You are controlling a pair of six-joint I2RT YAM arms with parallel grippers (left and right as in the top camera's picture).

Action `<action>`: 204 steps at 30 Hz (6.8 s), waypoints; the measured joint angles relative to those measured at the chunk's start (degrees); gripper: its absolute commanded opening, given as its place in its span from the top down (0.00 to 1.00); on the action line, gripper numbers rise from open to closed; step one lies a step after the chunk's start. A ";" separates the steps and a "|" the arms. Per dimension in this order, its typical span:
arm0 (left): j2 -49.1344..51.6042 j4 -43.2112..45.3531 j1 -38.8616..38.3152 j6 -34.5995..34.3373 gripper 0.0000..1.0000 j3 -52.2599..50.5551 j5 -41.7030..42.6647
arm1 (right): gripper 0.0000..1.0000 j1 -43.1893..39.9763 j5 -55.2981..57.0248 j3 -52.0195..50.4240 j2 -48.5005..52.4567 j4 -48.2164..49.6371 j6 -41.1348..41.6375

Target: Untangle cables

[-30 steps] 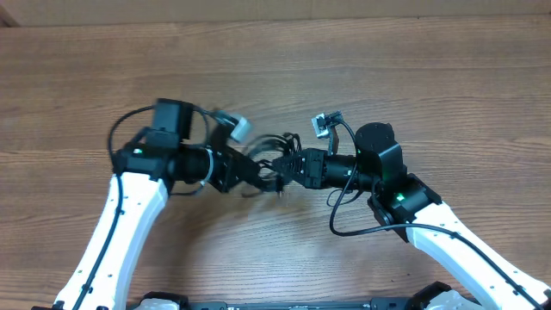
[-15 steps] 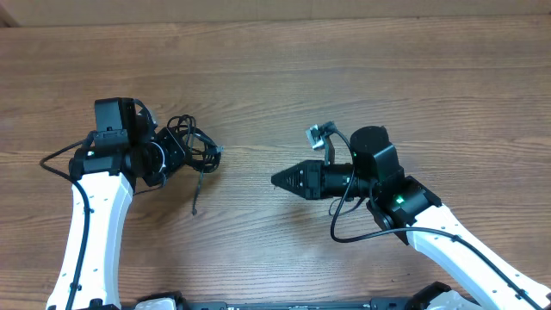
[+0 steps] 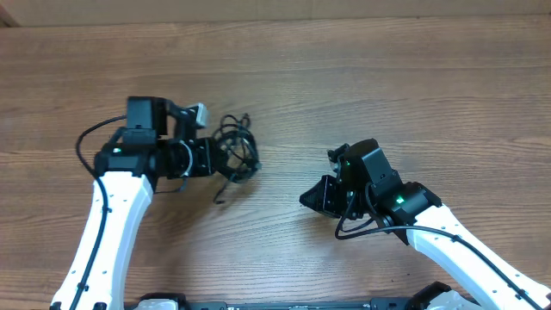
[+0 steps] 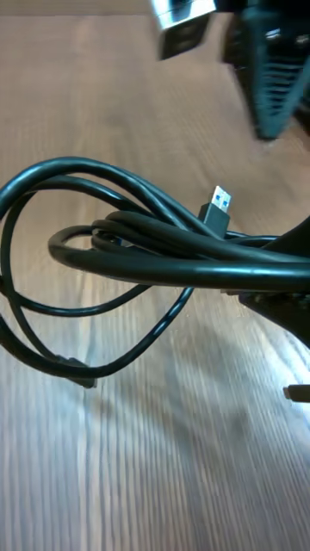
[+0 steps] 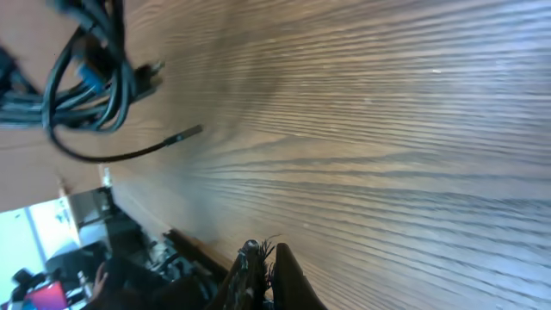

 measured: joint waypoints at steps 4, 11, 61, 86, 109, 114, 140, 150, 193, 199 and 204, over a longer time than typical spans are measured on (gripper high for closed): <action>0.00 -0.13 -3.13 1.70 0.96 0.00 0.70 | 0.96 0.00 1.22 0.00 0.00 -2.80 -0.15; -0.02 -4.48 -5.53 0.35 0.95 0.00 1.97 | 0.96 0.00 3.23 0.00 0.00 -9.73 -0.20; -31.78 7.80 -18.36 19.23 0.96 -12.79 30.21 | 0.54 -0.02 13.40 0.00 -44.72 -17.81 -21.18; -27.06 7.93 -18.53 -3.63 0.96 -12.85 -18.08 | 0.44 0.00 13.81 0.00 -43.54 -17.79 -19.17; -26.16 5.75 -18.64 26.18 0.70 -12.85 -2.82 | 0.48 0.00 15.96 0.00 -34.42 -11.54 -18.14; -25.00 0.46 -18.64 21.29 0.01 -12.85 -3.06 | 0.48 0.00 15.96 0.00 -30.45 -11.58 -18.14; -10.34 -14.10 -32.06 -39.04 0.19 -12.98 -26.99 | 0.48 0.00 15.91 0.00 -29.77 -18.62 -18.16; -7.85 -14.14 -34.86 -58.80 0.02 -12.98 -41.90 | 0.44 0.00 15.93 0.00 -29.77 -19.91 -18.12; -3.78 0.13 -52.30 -66.40 0.96 -11.65 -42.62 | 0.45 -0.02 15.96 0.00 -29.77 -23.43 -18.16; 1.07 -0.11 -56.04 -73.55 0.95 -11.65 -41.83 | 0.44 0.00 15.96 0.00 -29.77 -23.43 -18.10; 3.43 0.09 -56.61 -75.34 0.95 -11.65 -43.01 | 0.44 0.00 15.93 0.00 -29.77 -23.26 -18.12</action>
